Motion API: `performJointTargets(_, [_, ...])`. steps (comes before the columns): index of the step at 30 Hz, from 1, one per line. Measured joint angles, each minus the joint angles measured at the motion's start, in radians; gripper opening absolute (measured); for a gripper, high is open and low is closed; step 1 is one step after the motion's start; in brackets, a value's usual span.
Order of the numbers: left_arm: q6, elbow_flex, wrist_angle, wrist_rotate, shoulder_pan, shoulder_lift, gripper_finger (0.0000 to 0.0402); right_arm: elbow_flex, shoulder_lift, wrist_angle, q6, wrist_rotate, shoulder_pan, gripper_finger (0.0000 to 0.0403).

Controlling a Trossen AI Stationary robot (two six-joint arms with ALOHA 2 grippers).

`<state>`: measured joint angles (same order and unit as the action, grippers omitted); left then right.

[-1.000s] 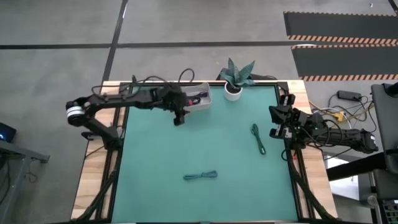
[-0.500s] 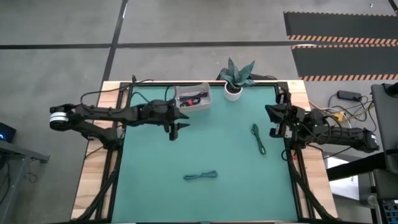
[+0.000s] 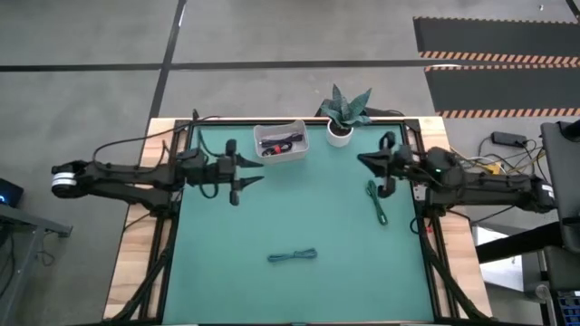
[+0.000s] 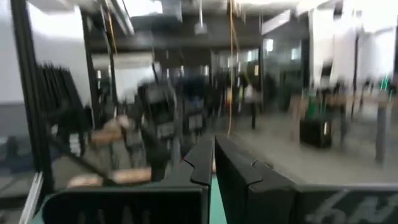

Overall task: Pick and place USB-C Cables
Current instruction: Put the green charger cable into the white bin

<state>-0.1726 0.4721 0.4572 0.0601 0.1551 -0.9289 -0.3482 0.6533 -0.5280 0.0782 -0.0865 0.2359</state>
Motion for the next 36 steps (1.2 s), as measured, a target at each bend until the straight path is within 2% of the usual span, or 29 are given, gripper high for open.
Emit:
performJointTargets(5, [-0.024, -0.016, 0.001, -0.015, 0.0, 0.089, 0.0143, -0.082, 0.103, 0.197, 0.126, 0.001, -0.002, 0.0009])
performJointTargets(10, [-0.045, -0.044, -0.004, -0.018, 0.0, 0.167, 0.0143, -0.238, 0.2, 0.587, 0.267, 0.0, -0.002, 0.0009])
performJointTargets(13, [-0.045, -0.06, -0.003, -0.018, 0.0, 0.203, 0.0143, -0.334, 0.269, 0.901, 0.339, 0.0, -0.004, 0.0009])
performJointTargets(16, [-0.045, -0.064, -0.001, -0.018, 0.0, 0.233, 0.0143, -0.424, 0.34, 1.137, 0.409, 0.001, -0.005, 0.0009])
performJointTargets(22, [-0.044, -0.064, -0.003, -0.019, 0.0, 0.281, 0.0143, -0.517, 0.466, 1.487, 0.545, -0.003, -0.005, 0.0009])
performJointTargets(28, [-0.043, -0.067, -0.005, -0.019, 0.0, 0.288, 0.0143, -0.484, 0.555, 1.575, 0.621, -0.094, -0.005, 0.0009])
performJointTargets(36, [-0.042, -0.068, -0.055, -0.02, 0.0, 0.282, 0.0143, -0.466, 0.627, 1.566, 0.665, -0.07, -0.004, 0.0012])
